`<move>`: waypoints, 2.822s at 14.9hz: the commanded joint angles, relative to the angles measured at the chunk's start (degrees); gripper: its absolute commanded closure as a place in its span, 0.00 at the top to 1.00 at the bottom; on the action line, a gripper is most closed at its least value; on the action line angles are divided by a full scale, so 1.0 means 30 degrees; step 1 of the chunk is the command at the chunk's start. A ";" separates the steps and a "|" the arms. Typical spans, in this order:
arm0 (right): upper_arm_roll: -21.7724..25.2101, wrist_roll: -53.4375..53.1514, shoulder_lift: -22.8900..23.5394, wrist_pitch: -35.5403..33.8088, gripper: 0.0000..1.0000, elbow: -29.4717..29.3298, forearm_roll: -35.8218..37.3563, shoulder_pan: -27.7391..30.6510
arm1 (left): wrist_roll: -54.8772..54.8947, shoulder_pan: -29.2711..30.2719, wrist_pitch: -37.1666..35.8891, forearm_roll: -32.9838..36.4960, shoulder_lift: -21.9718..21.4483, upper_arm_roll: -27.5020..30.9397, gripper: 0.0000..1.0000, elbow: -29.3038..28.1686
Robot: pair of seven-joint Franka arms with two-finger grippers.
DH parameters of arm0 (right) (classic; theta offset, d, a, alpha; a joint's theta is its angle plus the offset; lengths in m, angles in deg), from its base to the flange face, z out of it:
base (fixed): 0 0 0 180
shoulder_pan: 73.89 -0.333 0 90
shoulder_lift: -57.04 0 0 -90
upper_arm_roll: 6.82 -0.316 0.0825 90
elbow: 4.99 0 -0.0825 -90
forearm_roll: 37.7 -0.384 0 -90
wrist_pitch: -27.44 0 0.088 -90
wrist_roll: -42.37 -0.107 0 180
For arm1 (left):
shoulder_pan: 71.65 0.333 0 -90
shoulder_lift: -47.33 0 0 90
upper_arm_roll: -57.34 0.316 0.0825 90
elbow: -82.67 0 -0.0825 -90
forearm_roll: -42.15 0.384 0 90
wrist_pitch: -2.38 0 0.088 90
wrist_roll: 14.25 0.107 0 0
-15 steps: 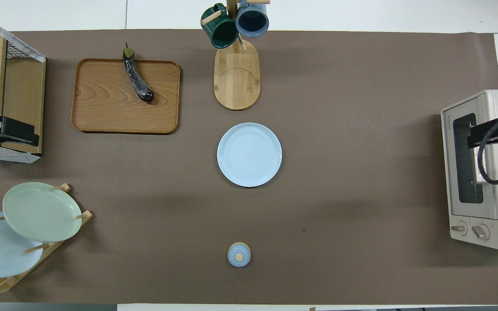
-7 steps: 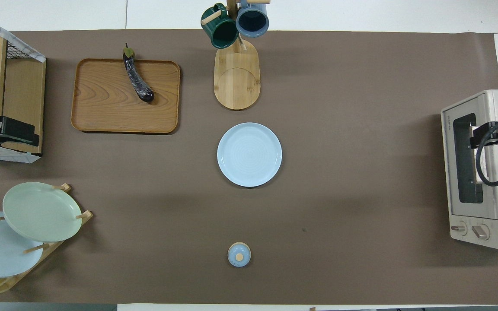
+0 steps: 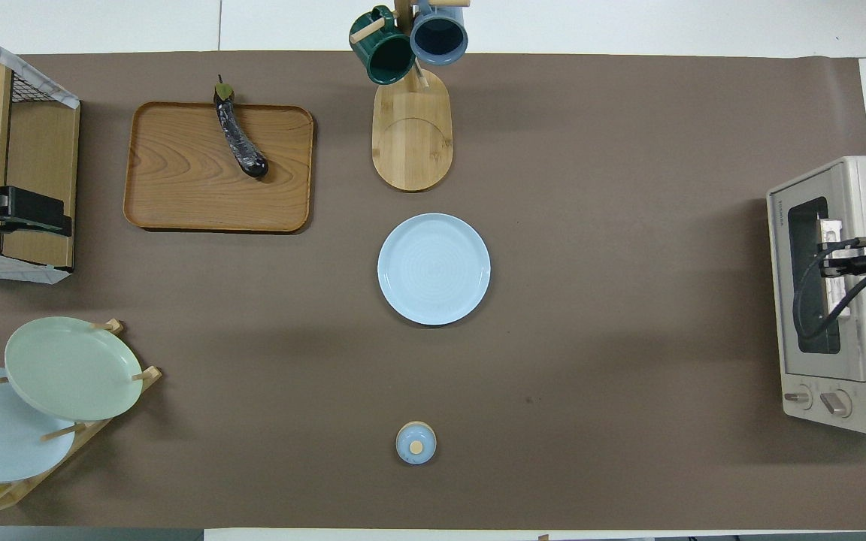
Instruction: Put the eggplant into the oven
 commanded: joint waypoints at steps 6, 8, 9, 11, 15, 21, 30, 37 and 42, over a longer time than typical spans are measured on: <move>-0.0229 -0.0761 0.0472 0.1417 0.00 0.1107 0.1944 0.0818 | -0.4162 -0.0783 0.1213 -0.0441 0.7451 0.0042 1.00 0.5508; -0.0229 -0.0731 0.0472 0.2147 0.00 0.1663 0.1944 0.0847 | -0.4660 -0.0783 0.1767 -0.0617 0.8893 0.0042 1.00 0.6307; -0.0229 -0.0586 0.0501 0.2528 0.00 0.1898 0.1973 0.0992 | -0.4924 -0.0783 0.2524 -0.0647 0.9567 0.0042 1.00 0.6455; -0.0229 -0.0351 0.0675 0.2823 0.00 0.2105 0.1973 0.1170 | -0.6383 -0.0870 0.3787 -0.0793 1.0827 0.0013 1.00 0.6689; -0.0288 -0.0497 0.0881 0.3816 0.00 0.2718 0.1944 0.0965 | -0.9346 -0.1545 0.6363 -0.1287 1.2908 0.0130 1.00 0.7248; -0.0347 -0.1370 0.1701 0.5927 0.00 0.3365 0.1651 0.0088 | -1.0346 -0.2070 1.0530 -0.2287 1.3001 0.0188 1.00 0.4904; -0.0376 -0.2548 0.3603 1.0438 0.00 0.4771 0.0713 -0.1055 | -1.0346 -0.2834 1.3725 -0.1559 1.2122 0.0218 0.84 0.1769; -0.0435 -0.2839 0.5304 1.2343 0.00 0.4771 -0.0631 -0.1554 | -1.0259 -0.2922 1.1089 -0.0735 1.2181 0.0188 0.00 0.3232; -0.0464 -0.3394 0.5394 1.2376 0.00 0.4451 -0.1013 -0.2635 | -1.0200 -0.2951 1.0738 -0.0851 1.1219 0.0101 0.00 0.3234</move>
